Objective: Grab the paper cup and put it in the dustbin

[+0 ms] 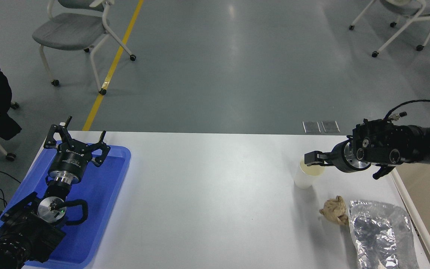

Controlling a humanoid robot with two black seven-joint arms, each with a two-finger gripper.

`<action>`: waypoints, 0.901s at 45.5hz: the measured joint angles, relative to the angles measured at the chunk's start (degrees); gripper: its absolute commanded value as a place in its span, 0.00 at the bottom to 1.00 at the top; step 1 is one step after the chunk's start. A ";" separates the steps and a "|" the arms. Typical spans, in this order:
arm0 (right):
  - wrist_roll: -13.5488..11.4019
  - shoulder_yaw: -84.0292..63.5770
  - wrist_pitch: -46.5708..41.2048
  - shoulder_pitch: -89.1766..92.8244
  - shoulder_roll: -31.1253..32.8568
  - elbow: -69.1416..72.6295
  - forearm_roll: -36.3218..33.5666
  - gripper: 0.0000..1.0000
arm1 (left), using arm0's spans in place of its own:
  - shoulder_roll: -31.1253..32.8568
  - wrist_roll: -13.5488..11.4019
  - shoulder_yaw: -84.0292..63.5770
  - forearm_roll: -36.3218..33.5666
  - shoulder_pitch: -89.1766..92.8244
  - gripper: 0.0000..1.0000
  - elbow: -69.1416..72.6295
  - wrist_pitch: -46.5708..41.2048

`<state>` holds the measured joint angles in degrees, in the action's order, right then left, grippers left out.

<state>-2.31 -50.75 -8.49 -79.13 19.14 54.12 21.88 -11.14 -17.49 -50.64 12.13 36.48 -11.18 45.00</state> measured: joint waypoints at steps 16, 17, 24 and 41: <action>-0.02 1.79 1.04 3.65 -0.10 -2.54 0.58 0.33 | -0.02 0.00 0.00 0.00 0.00 1.00 -0.03 0.00; -0.02 1.84 1.06 3.82 -0.15 -2.65 0.59 0.28 | -0.02 0.00 0.00 0.00 0.00 1.00 -0.03 0.00; -0.05 2.17 1.23 4.77 -0.88 -3.59 0.65 0.00 | -0.02 0.00 0.00 0.00 0.00 1.00 -0.04 0.00; 0.07 2.20 0.58 3.21 -0.65 -3.42 0.43 0.00 | -0.02 0.00 0.00 0.00 0.00 1.00 -0.04 0.00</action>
<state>-2.23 -48.56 -7.91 -75.92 18.49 50.70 22.31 -11.16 -17.49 -50.64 12.13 36.47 -11.22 45.00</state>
